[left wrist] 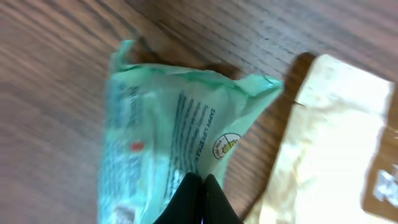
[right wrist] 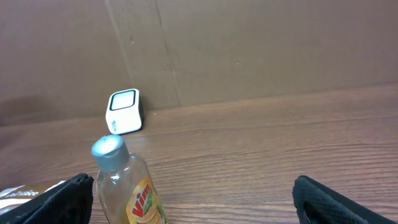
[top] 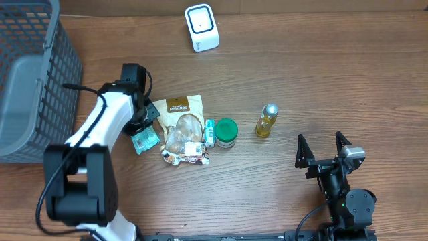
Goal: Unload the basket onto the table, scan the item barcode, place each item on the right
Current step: 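Close the left gripper on the teal wipes packet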
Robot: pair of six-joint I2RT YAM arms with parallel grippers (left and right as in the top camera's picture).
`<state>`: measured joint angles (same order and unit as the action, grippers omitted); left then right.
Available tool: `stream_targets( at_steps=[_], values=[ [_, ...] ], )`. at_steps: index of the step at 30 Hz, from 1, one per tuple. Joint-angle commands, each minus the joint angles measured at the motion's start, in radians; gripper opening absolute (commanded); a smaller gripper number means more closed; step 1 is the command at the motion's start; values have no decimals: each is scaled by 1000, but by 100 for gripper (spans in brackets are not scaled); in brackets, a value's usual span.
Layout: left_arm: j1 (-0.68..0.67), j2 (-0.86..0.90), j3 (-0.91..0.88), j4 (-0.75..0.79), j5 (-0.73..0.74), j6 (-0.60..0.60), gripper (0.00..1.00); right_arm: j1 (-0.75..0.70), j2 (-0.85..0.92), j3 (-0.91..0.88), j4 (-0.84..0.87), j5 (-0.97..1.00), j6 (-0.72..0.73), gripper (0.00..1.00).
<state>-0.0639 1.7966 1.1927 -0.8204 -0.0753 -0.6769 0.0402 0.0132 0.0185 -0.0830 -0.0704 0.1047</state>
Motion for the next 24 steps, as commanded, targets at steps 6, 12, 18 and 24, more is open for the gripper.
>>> stream_targets(
  at_steps=[6, 12, 18, 24],
  values=[
    [-2, -100, 18, -39, -59, 19, 13, 5, -3, -10, 5, 8, 3, 100],
    [0, -97, 18, -47, -85, 0, 5, 5, -3, -10, 5, 8, 3, 100],
    [0, -96, 18, -55, -86, 0, 51, 5, -3, -10, 5, 8, 3, 100],
    [0, -90, 18, -55, -98, 0, 66, 5, -3, -10, 5, 8, 3, 100]
  ],
)
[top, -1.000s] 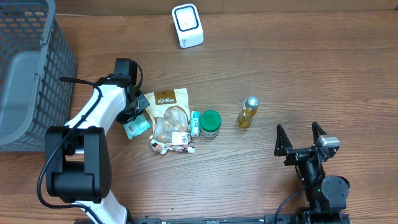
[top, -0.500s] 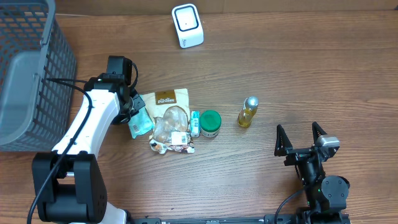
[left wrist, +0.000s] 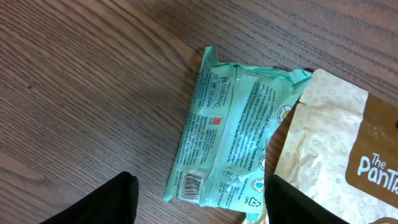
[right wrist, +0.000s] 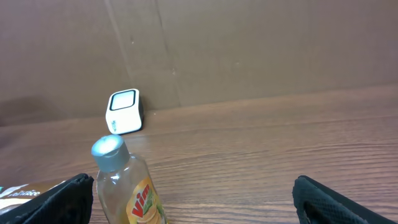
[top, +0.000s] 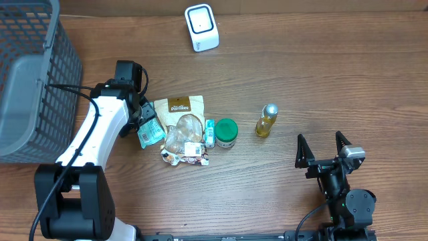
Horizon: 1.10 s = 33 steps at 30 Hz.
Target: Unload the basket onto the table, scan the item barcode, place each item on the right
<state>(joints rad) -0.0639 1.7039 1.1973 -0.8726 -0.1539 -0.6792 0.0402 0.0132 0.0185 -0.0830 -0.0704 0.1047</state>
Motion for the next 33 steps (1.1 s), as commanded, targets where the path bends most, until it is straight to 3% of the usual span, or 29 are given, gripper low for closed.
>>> stream_targets(
  at_steps=[1, 4, 7, 11, 12, 16, 23, 33],
  values=[
    [0, 10, 13, -3, -25, 2, 64, 5, -3, -10, 5, 8, 3, 100],
    [0, 39, 13, -10, -83, 2, 54, 5, -3, -10, 5, 8, 3, 100],
    [0, 67, 13, -12, -93, 3, 52, 5, -3, -10, 5, 8, 3, 100],
    [0, 114, 13, 14, -105, 3, 30, 5, -3, -10, 5, 8, 3, 100],
    [0, 129, 13, 22, -105, 4, 30, 5, -3, -10, 5, 8, 3, 100],
    [0, 178, 13, 38, -103, 6, 46, 5, -3, -10, 5, 8, 3, 100],
    [0, 252, 13, 89, -51, 8, 55, 5, -3, -10, 5, 8, 3, 100],
    [0, 269, 26, 117, 48, 93, 44, 5, -3, -10, 5, 8, 3, 100]
  ],
)
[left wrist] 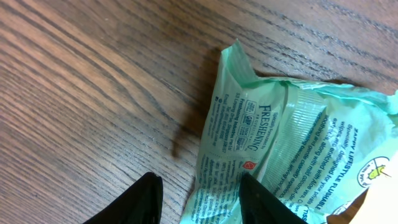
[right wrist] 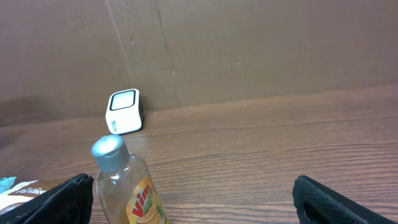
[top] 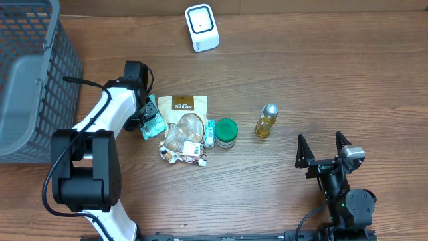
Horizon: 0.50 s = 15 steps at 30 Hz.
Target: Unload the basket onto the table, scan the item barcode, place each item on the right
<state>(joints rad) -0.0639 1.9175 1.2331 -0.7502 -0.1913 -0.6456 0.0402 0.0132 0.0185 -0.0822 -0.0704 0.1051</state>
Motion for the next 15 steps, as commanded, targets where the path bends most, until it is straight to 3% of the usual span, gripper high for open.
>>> stream_targets(
  at_steps=[1, 15],
  values=[
    [0, 49, -5, -13, 85, 61, 45, 5, -3, -10, 4, 8, 2, 100],
    [39, -76, 4, -84, 86, 32, 44, 5, -3, -10, 4, 8, 2, 100]
  ],
)
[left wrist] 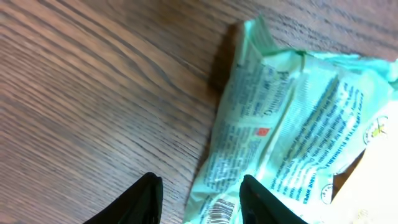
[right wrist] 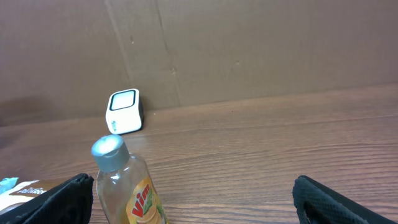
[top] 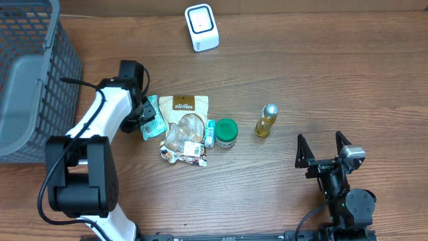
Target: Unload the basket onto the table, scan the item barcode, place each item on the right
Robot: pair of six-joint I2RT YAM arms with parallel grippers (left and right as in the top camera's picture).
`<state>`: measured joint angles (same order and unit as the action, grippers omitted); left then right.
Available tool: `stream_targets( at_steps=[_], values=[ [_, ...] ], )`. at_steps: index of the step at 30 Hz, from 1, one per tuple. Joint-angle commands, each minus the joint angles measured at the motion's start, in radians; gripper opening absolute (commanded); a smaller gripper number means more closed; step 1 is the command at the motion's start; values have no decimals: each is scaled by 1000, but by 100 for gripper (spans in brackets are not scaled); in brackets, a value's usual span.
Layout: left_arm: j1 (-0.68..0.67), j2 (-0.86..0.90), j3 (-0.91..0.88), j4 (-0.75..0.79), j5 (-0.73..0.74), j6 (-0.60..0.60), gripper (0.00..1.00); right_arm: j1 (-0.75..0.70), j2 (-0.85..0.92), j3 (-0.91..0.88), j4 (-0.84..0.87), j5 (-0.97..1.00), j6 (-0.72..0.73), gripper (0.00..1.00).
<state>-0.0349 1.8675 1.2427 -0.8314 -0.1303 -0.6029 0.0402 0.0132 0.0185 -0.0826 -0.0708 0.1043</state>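
A mint-green wipes packet lies flat on the table against the left edge of a brown snack pouch. In the left wrist view the packet fills the right half, its barcode at the bottom edge. My left gripper is open and low over that barcode corner, one fingertip over bare wood, the other on the packet. The white scanner stands at the back of the table. My right gripper is open near the front right, holding nothing.
A grey mesh basket fills the far left. Right of the pouch lie a small teal item and a green-lidded jar. A yellow bottle with a grey cap stands in front of the right gripper.
The left gripper has shifted slightly to the back left. The packet now sits further right and more tilted in the wrist view, with its barcode showing. The jaws stay equally apart. The right arm is unchanged.
The left gripper was first shut at the packet's edge, left of and below the pouch. It then stood wide open above the packet, which lay beside the pouch. Later it was low with narrower jaws over the packet's end, and it remains so over the barcode corner.
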Motion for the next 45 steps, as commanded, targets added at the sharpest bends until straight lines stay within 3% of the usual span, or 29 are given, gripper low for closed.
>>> stream_targets(
  at_steps=[1, 5, 9, 28, 36, 45],
  values=[
    [10, -26, -6, -2, 28, -11, 44, 5, -3, -10, 4, 9, 3, 100],
    [9, -24, -13, 26, 102, 33, 56, 5, -3, -10, 4, 9, 3, 100],
    [8, -24, -37, 87, 178, 105, 57, 5, -3, -10, 4, 9, 3, 100],
    [54, -24, -74, 111, 123, 45, 53, 5, -3, -10, 4, 9, 3, 100],
    [56, -24, -78, 72, -5, -11, 35, 5, -3, -10, 4, 9, 3, 100],
    [85, -36, -74, 37, -7, -59, 33, 5, -3, -10, 4, 9, 3, 100]
  ],
)
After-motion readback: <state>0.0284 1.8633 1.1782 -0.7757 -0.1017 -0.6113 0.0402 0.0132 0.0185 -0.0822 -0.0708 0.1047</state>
